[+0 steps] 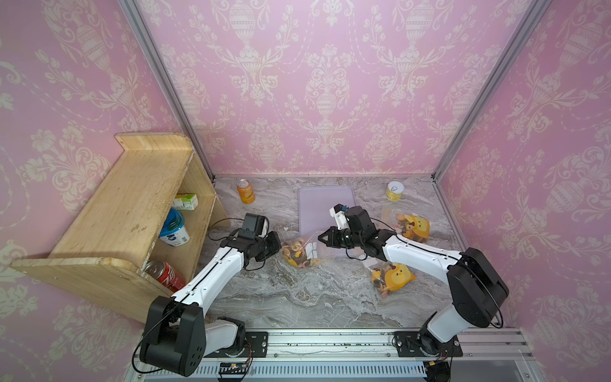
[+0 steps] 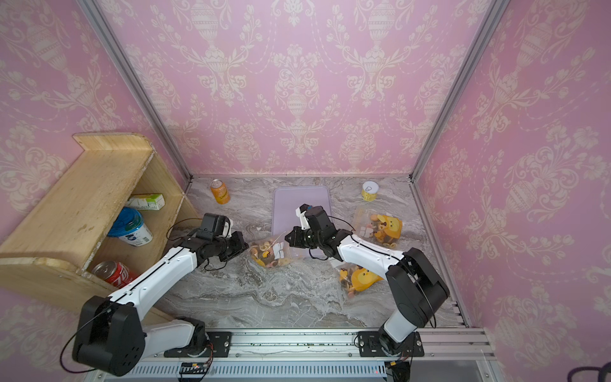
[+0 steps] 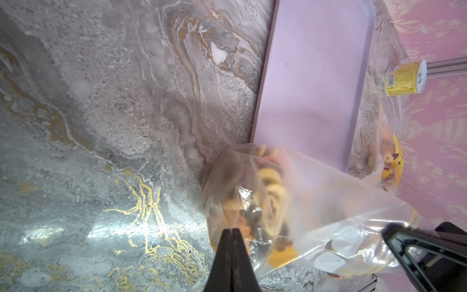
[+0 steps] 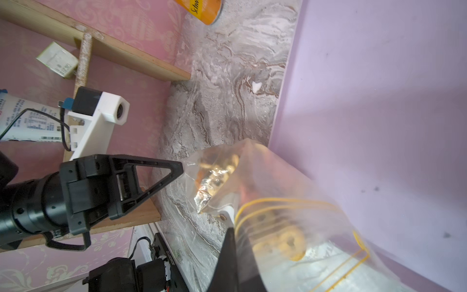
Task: Pour cookies out of the ziploc bag
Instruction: 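Pour the cookies out of the ziploc bag onto the tray.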
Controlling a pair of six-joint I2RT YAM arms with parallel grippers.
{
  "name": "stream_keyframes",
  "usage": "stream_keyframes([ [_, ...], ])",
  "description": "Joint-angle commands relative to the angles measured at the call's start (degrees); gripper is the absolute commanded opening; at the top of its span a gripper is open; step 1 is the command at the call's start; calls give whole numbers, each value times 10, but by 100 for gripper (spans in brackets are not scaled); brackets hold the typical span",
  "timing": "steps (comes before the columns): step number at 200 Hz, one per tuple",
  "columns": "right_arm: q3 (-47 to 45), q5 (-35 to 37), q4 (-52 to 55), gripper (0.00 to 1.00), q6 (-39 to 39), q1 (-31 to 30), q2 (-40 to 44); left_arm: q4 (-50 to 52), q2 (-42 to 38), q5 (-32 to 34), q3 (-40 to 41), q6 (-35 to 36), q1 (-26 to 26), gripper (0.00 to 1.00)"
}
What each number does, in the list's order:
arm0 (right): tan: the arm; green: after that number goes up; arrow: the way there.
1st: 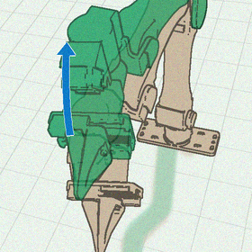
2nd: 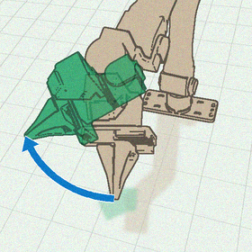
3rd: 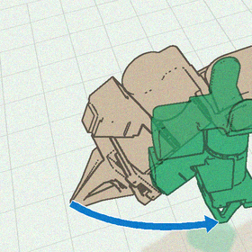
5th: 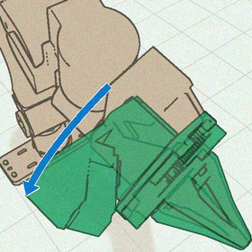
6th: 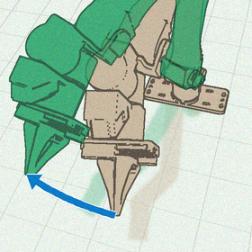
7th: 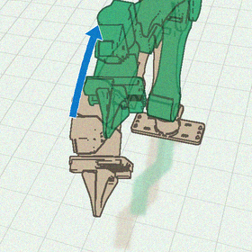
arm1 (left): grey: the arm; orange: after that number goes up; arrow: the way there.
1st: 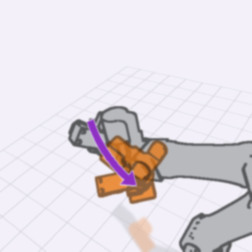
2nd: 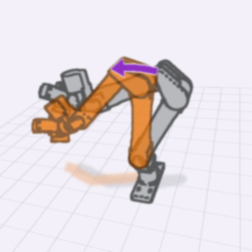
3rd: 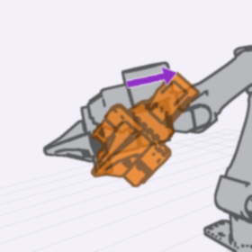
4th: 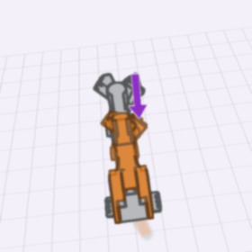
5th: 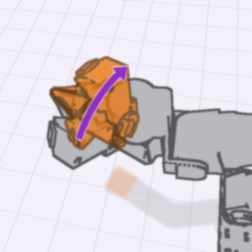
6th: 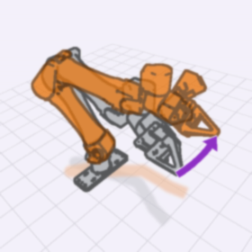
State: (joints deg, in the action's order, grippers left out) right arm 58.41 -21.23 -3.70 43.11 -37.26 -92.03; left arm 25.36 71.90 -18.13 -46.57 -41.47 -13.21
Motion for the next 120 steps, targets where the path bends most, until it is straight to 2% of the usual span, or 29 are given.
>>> stream_keyframes([
  [1, 33, -8, 12, 0, -10, -1, 3, 14, -2, -11, -33, 18, 5, 0],
  [58, 5, 7, 19, 0, -34, 1, 16, 12, -81, -3, -24, 0, 6, 0],
  [95, -28, -10, -18, 0, -15, 4, -25, -13, -73, -17, 25, -14, 6, 0],
  [107, -28, -17, -30, 13, -5, 4, -36, -20, -70, -17, 36, -17, 6, 0],
  [120, -26, -22, -35, 19, -2, 3, -40, -21, -69, -13, 41, -14, 6, 0],
])
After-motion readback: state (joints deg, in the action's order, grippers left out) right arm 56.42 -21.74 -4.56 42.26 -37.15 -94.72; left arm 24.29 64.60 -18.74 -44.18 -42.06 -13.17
